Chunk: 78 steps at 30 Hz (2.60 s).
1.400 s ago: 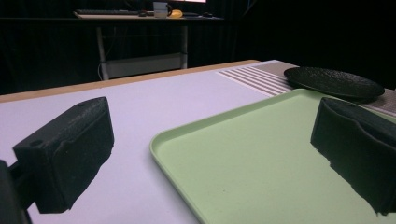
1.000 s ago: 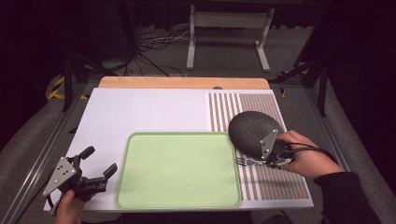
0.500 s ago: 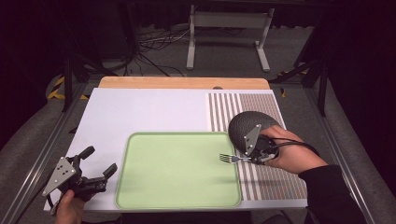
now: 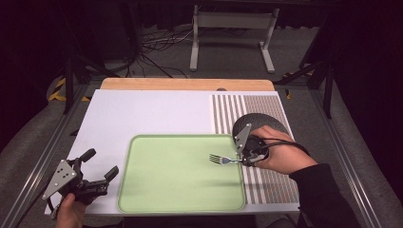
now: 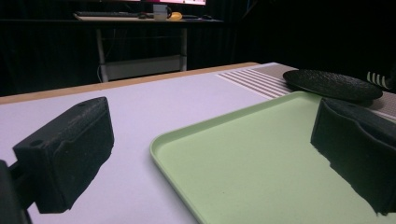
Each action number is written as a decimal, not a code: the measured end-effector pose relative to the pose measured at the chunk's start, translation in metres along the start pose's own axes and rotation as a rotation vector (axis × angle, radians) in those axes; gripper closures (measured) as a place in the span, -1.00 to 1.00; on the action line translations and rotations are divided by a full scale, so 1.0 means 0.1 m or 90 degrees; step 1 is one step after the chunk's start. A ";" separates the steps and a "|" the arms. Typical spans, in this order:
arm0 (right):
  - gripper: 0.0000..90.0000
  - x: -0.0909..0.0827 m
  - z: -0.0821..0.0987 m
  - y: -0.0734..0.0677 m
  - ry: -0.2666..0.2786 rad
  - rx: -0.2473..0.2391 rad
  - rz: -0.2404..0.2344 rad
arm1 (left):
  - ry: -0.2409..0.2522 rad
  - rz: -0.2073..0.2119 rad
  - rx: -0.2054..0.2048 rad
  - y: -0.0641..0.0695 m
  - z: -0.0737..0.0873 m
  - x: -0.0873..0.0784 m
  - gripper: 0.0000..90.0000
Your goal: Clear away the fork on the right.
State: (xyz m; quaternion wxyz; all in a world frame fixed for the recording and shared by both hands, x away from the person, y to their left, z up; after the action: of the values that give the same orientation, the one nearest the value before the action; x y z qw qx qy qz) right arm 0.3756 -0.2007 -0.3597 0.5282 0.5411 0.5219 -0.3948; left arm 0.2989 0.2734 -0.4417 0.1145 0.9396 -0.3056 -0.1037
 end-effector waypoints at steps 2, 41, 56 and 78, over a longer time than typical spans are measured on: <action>0.73 0.00 -0.06 -0.01 -0.003 0.023 -0.001 | 0.000 -0.001 -0.001 0.00 0.00 0.00 -1.00; 0.73 0.26 -0.44 -0.09 0.048 0.523 -0.048 | 0.004 0.000 -0.001 0.00 -0.01 -0.01 -1.00; 0.73 0.42 -0.45 -0.09 0.039 0.602 -0.029 | 0.005 0.000 -0.001 0.00 -0.01 -0.01 -1.00; 0.73 0.68 -0.48 -0.08 0.004 0.626 -0.027 | 0.003 0.001 -0.002 0.00 -0.01 0.00 -1.00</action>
State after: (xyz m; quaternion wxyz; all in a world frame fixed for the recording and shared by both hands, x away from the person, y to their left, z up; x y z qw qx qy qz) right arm 0.3711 -0.1438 -0.4215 0.2003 0.7168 0.2864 -0.6033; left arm 0.2988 0.2739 -0.4411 0.1171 0.9394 -0.3057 -0.1016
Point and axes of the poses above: each handheld gripper's, and its own axes: x roughly forward along the jaws, z roughly out of its underside, y roughly to its right, the point moved 2 cm from there along x, roughly forward along the jaws, and after that the axes turned 13 degrees about -x, right-handed, at the moved point
